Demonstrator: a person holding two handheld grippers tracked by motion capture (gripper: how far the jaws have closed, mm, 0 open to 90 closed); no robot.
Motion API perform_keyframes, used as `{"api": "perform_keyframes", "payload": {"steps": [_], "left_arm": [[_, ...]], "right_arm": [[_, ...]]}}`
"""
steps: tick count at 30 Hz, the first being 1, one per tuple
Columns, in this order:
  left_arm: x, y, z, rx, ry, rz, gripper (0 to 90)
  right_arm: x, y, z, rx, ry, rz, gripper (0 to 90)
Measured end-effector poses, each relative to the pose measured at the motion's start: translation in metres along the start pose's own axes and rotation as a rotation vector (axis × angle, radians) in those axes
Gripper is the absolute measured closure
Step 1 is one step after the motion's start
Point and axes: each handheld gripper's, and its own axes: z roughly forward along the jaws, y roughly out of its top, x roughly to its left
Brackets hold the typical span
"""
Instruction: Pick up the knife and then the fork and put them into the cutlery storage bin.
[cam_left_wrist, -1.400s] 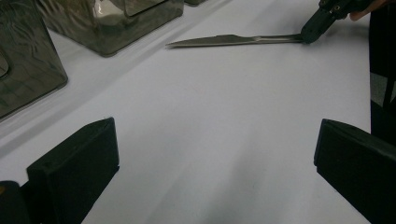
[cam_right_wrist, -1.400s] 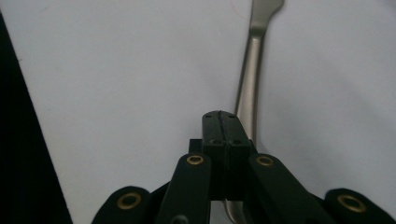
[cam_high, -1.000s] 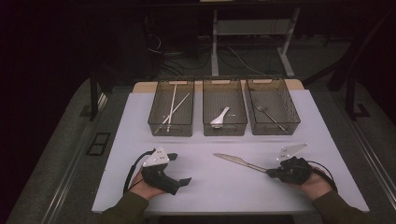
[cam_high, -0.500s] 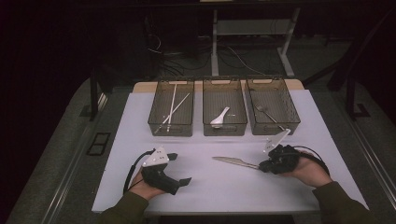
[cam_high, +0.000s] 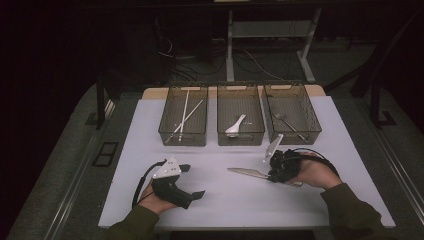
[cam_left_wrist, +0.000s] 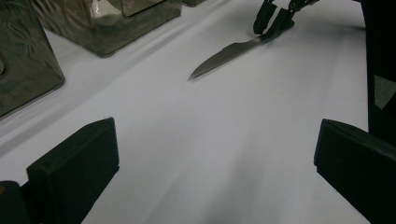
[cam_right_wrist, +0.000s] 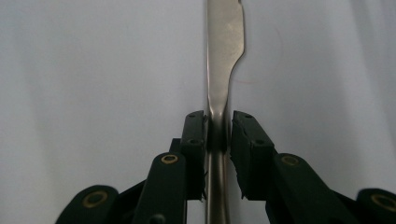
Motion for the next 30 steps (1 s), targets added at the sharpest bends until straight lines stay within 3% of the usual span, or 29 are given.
{"api": "perform_keyframes", "payload": {"steps": [8,15,23,30], "left_arm": [[0.000,0.000,0.001,0.004,-0.003,0.002,0.0],[-0.001,0.000,0.001,0.003,-0.003,0.002,0.0],[-0.001,0.000,0.001,0.004,-0.004,0.002,0.0],[-0.001,0.000,0.001,0.001,-0.003,0.004,0.0]], "right_arm": [[-0.001,0.010,0.005,0.068,0.007,-0.032,77.8],[0.004,0.018,0.007,0.133,-0.019,-0.066,79.2],[0.002,0.013,0.005,0.095,-0.016,-0.030,79.5],[-0.002,0.005,-0.005,-0.005,-0.025,0.066,79.5]]}}
